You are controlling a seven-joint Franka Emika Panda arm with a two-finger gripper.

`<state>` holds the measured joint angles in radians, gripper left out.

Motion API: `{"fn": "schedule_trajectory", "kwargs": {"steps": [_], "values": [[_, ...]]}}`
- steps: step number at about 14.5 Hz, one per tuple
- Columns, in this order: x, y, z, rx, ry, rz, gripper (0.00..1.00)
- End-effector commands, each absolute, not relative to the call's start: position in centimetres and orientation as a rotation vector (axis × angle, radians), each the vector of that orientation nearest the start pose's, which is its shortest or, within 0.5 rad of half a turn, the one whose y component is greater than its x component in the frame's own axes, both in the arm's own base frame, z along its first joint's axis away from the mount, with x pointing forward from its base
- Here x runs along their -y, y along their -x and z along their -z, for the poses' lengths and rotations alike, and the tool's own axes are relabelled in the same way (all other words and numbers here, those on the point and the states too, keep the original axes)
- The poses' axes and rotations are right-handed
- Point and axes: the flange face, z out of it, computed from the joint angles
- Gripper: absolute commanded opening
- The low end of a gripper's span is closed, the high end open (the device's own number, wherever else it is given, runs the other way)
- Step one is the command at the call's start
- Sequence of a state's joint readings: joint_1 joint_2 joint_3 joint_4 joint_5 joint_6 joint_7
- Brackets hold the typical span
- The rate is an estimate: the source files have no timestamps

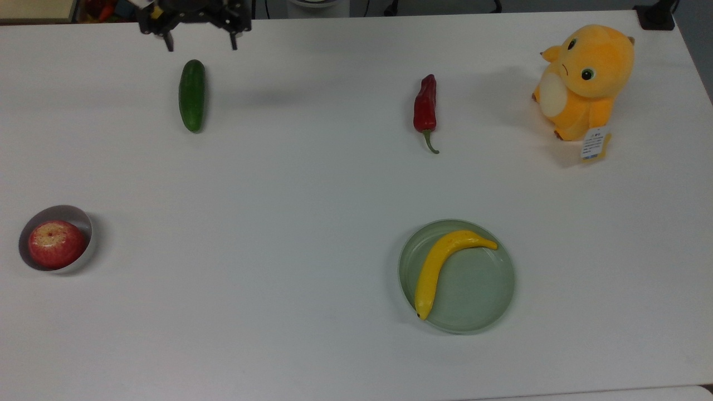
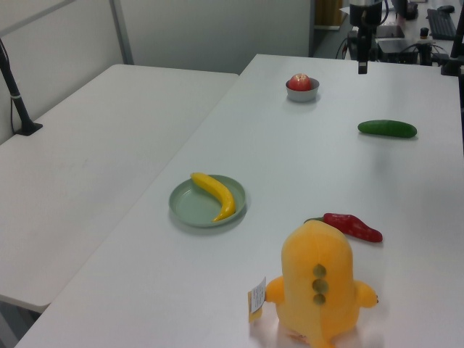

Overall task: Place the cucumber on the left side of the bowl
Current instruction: 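Move the open gripper over the green cucumber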

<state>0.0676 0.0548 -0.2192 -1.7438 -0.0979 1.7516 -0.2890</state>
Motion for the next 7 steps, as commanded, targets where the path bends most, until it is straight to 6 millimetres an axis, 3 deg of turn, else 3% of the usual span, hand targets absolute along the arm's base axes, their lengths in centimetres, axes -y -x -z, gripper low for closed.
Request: {"fn": "schedule_trajectory", "kwargs": {"steps": [1, 4, 7], "values": [[12.5, -56.0, -47.2, 0.295, 3.257, -0.148, 1.0], [13.9, -55.1, -41.4, 0.293, 3.255, -0.217, 1.0], [15.7, -53.8, -37.1, 0.253, 3.253, -0.235, 1.0]]}}
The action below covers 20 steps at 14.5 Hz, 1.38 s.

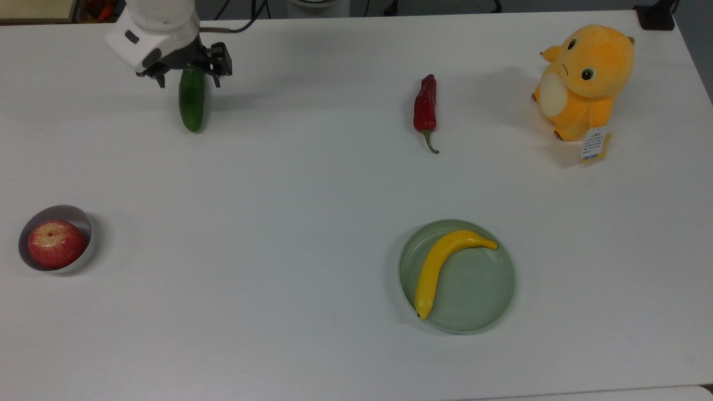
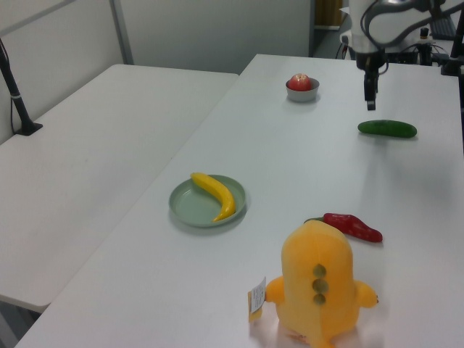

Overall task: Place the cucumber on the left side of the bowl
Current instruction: 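Lower the gripper and close it around the green cucumber, then carry the cucumber toward the apple bowl and lower it beside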

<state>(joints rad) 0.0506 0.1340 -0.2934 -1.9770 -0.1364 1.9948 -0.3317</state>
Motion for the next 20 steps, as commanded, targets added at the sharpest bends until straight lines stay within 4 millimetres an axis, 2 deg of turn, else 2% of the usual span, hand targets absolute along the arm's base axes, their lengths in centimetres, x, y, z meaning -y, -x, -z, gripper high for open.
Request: {"fn": "schedule_trajectory", "kwargs": {"steps": [1, 6, 8, 9, 10, 11, 12, 14, 16, 18, 20], "values": [[16.0, -53.6, -36.4, 0.253, 3.254, -0.231, 1.0], [17.8, -51.7, -32.4, 0.31, 3.262, -0.263, 1.0], [17.7, -51.3, -31.7, 0.328, 3.265, -0.273, 0.93], [17.5, -51.0, -31.2, 0.331, 3.26, -0.286, 0.81], [17.5, -51.0, -30.9, 0.325, 3.257, -0.297, 0.59], [17.5, -50.9, -31.2, 0.299, 3.255, -0.293, 0.24], [17.5, -51.0, -31.3, 0.283, 3.254, -0.281, 0.03], [17.4, -51.4, -32.0, 0.239, 3.245, -0.247, 0.0], [17.7, -53.1, -33.9, 0.199, 3.241, -0.154, 0.0], [17.8, -55.3, -35.8, 0.14, 3.219, -0.038, 0.0], [18.2, -58.8, -37.4, 0.102, 3.196, 0.075, 0.0]]}}
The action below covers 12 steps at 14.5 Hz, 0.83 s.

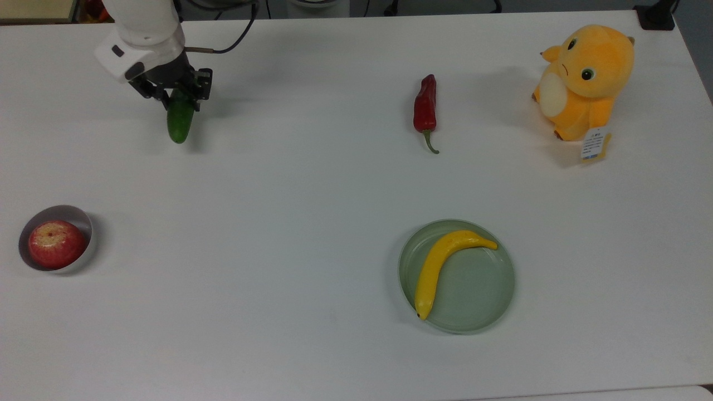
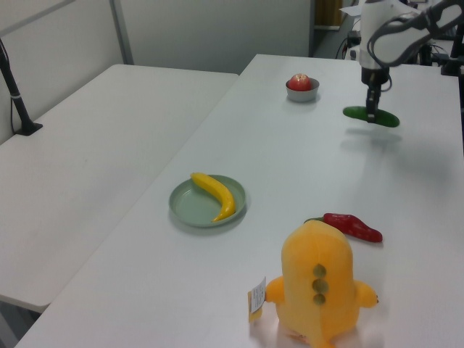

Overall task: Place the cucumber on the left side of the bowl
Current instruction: 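Carry the cucumber toward the apple bowl and lower it beside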

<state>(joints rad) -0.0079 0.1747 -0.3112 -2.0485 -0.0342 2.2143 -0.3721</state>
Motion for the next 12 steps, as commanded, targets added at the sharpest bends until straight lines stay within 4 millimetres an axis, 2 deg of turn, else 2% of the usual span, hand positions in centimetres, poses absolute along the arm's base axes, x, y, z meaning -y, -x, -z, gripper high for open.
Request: {"fn": "schedule_trajectory", "kwargs": {"steps": [1, 2, 4, 6, 8, 12], "values": [[18.4, -60.3, -37.8, 0.103, 3.189, 0.116, 0.0], [18.6, -62.5, -38.4, 0.084, 3.17, 0.181, 0.0], [20.3, -64.5, -39.0, 0.029, 3.163, 0.249, 0.0], [20.2, -68.3, -38.9, 0.067, 3.195, 0.31, 0.0], [20.2, -71.7, -37.2, 0.095, 3.21, 0.348, 0.0], [19.8, -74.1, -33.8, 0.08, 3.198, 0.566, 0.0]]}}
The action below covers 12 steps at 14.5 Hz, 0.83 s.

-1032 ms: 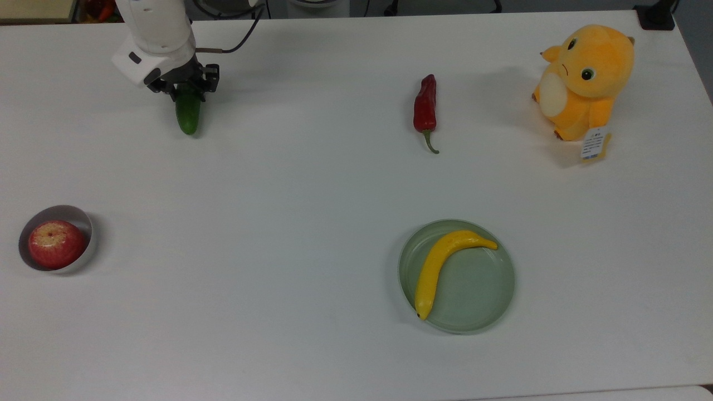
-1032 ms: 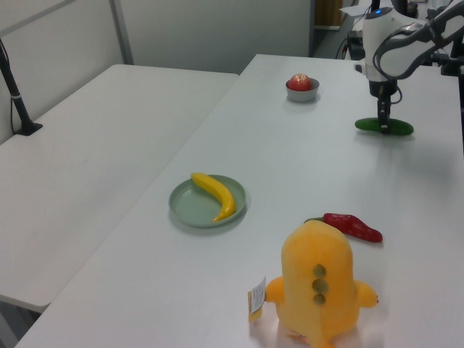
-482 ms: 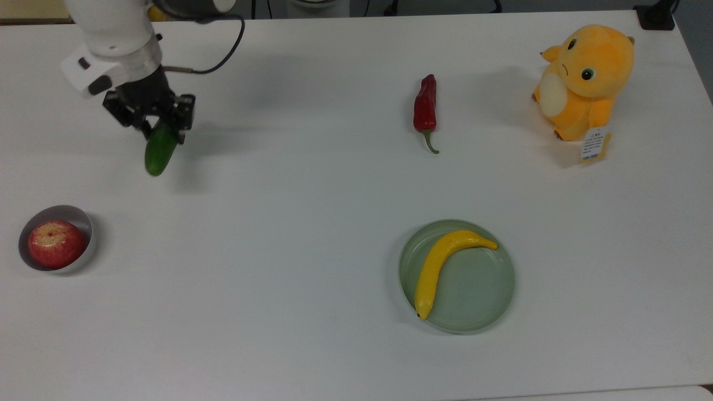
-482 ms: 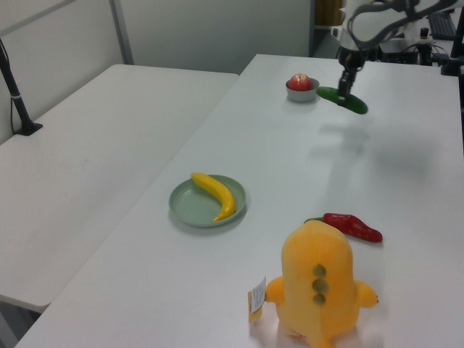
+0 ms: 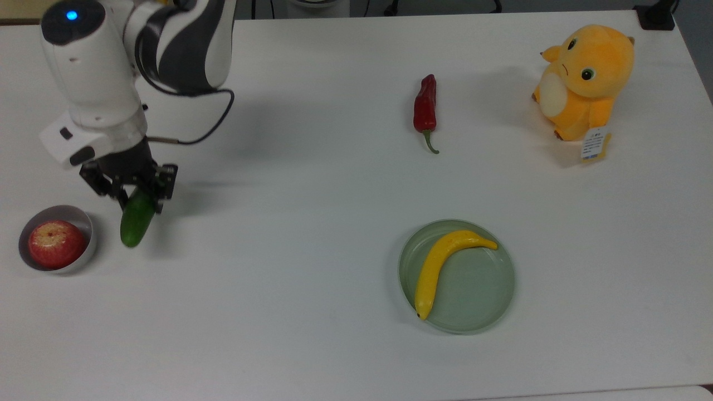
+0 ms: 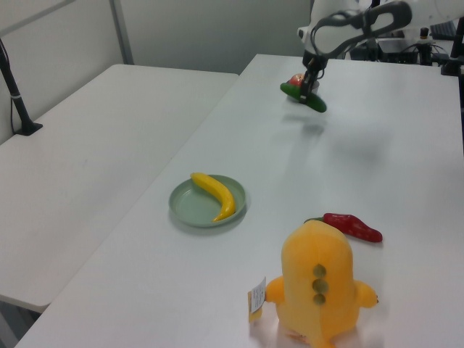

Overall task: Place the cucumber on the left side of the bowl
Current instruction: 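Carry the cucumber toward the apple bowl and lower it beside, then open the gripper to release the cucumber next to the bowl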

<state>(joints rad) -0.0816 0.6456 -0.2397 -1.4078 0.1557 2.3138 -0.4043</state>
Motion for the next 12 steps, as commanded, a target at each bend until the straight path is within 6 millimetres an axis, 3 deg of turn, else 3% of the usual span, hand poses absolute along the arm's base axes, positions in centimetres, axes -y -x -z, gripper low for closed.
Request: {"fn": "schedule_trajectory", "kwargs": {"steps": [1, 4, 6, 8, 11, 12], "values": [[19.7, -74.4, -32.6, 0.077, 3.201, 0.57, 0.0], [19.8, -74.5, -32.0, 0.077, 3.206, 0.591, 0.0], [19.8, -74.7, -30.8, 0.086, 3.214, 0.628, 0.11], [20.0, -74.6, -31.3, 0.074, 3.211, 0.636, 0.36], [20.5, -74.5, -31.6, 0.056, 3.211, 0.643, 1.0], [20.5, -74.5, -31.9, 0.054, 3.209, 0.649, 1.0]]}}
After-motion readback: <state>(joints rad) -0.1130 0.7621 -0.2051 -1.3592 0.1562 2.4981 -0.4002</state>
